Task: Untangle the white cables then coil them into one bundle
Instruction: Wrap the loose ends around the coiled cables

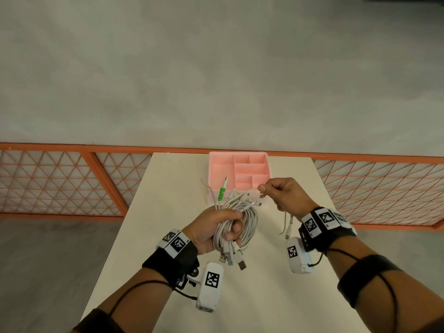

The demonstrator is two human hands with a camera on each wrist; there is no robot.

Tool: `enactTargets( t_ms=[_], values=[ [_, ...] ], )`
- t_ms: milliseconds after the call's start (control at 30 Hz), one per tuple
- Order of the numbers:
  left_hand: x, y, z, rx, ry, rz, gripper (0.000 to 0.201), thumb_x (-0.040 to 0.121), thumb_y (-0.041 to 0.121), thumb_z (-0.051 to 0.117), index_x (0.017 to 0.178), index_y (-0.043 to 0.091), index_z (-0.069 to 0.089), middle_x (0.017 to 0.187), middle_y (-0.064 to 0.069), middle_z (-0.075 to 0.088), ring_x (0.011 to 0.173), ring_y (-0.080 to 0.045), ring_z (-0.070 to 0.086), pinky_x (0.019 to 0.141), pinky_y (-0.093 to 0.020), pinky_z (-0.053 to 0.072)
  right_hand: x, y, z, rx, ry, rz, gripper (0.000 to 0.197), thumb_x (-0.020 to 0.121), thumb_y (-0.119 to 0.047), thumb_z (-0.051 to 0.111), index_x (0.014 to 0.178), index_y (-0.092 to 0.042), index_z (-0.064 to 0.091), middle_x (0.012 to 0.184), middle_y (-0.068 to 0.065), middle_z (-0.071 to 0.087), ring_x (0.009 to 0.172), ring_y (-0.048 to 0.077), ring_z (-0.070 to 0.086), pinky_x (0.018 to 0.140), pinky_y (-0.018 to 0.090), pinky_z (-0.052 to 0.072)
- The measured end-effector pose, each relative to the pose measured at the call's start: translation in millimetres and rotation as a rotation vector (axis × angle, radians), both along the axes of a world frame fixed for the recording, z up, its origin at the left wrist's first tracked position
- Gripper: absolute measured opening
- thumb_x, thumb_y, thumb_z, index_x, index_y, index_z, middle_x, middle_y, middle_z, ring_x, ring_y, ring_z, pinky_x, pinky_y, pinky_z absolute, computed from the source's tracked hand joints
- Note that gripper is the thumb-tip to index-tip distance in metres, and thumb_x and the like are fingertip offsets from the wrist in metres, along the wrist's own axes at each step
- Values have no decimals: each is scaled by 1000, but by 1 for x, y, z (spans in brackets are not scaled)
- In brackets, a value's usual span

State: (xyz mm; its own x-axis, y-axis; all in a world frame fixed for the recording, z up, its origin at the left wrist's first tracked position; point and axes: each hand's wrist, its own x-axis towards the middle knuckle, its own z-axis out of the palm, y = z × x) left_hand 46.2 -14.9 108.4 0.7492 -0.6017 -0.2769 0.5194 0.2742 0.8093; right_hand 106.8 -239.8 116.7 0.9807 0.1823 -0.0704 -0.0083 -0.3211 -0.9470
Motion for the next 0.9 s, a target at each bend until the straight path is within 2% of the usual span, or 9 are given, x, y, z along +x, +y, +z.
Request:
enactTargets(
  t_ms=[100,200,367,433,500,600,733,800,900],
  values=[
    [7,3,2,-112,69,54,28,96,16,53,70,16,63,51,7,41,39,-6,39,62,-32,55,-9,9,-16,106,36,-26,26,94,-31,64,79,-13,74,56,3,26,49,17,21,48,27,21],
    [15,9,4,-257,126,135,17,92,19,54,76,15,52,48,10,38,36,-4,37,62,-31,55,-21,24,-36,161,81,-59,25,101,-22,54,85,-24,74,60,2,29,46,14,24,47,25,22],
    [27,10,9,-393,156,306,22,98,20,51,76,17,49,49,9,41,39,-4,39,67,-28,54,-53,58,-59,152,150,-37,24,106,-14,40,97,-14,62,56,-4,41,42,6,34,42,20,28],
    [30,5,7,-342,122,431,21,99,19,51,79,16,55,51,8,40,41,-6,39,69,-30,54,-66,75,-54,171,152,-30,31,106,-8,36,84,-15,56,48,-11,48,40,-1,40,40,14,31],
    [29,-3,3,-272,78,566,18,100,15,52,83,13,57,53,6,40,43,-8,40,67,-33,54,-73,90,-50,202,181,-39,35,105,-4,32,76,-16,48,45,-11,44,38,0,38,37,15,30],
    [26,-12,-2,-180,27,709,15,100,14,55,86,10,59,55,2,40,44,-10,41,64,-35,56,-80,102,-56,218,211,-67,26,103,-11,37,79,-12,46,48,-6,38,39,11,33,39,24,30],
    [26,-15,-6,-36,-78,852,18,99,13,58,81,8,59,54,0,42,43,-12,44,71,-40,57,-86,103,-55,226,282,-48,28,103,-21,46,95,5,54,49,-7,38,41,11,32,40,23,32],
    [26,-18,-10,58,-130,902,25,98,15,61,73,9,57,52,0,44,44,-14,48,77,-43,58,-87,104,-49,203,292,-17,26,102,-21,47,88,0,55,52,-4,38,42,12,33,41,24,33],
    [23,-22,-16,195,-215,935,22,96,20,65,80,6,59,51,2,50,47,-14,53,66,-37,57,-86,108,-41,139,302,-2,33,101,-21,48,70,-12,43,54,1,38,41,14,37,43,27,37]
  ],
)
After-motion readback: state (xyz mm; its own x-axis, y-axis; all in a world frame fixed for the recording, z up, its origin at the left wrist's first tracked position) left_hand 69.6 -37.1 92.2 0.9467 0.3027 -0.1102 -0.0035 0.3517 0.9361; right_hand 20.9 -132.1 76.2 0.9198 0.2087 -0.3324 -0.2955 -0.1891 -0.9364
